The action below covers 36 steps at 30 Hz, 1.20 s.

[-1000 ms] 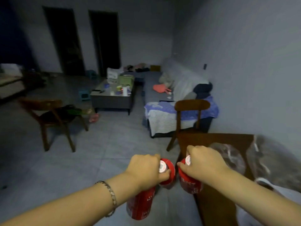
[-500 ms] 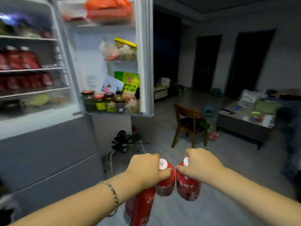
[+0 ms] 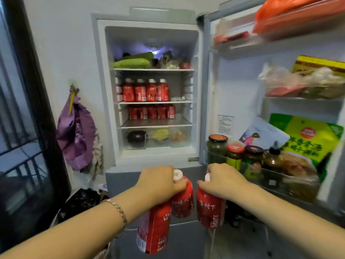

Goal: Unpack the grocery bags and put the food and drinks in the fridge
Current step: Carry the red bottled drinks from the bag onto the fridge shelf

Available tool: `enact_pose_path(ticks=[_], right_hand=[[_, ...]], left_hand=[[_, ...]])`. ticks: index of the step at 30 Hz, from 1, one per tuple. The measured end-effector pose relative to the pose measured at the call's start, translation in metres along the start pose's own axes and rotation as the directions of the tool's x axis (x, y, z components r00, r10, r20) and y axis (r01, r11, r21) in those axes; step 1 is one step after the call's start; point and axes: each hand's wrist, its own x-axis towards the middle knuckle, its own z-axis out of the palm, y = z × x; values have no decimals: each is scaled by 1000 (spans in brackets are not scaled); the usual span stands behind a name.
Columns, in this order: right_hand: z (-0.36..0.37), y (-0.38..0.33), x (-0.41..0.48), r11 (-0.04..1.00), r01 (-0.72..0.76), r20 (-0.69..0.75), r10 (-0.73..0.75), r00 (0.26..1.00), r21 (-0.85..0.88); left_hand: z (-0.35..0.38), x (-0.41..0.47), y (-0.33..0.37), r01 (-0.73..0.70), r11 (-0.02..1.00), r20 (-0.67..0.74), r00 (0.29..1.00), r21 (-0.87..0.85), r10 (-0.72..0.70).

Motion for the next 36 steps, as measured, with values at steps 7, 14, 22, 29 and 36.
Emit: enact_pose_path(ticks=[7, 14, 22, 29, 36], right_hand=[[7, -43, 203, 965, 178, -67, -167, 984, 195], [33, -90, 364, 905, 147, -198, -72, 978, 399], [45, -135, 506, 863, 100, -297, 60, 953, 495], [67, -148, 553, 871, 88, -416, 140, 899, 484], [89, -138, 580, 920, 48, -359, 103, 927, 390]], left_hand=[[-17, 134, -106, 222, 974, -171, 962, 47, -211], [-6, 240, -208, 336, 936, -272, 915, 107, -298], [7, 346, -294, 245, 955, -204, 956, 166, -210], [16, 399, -324, 207, 971, -184, 966, 121, -183], [13, 420, -329, 212, 970, -166, 967, 121, -191]])
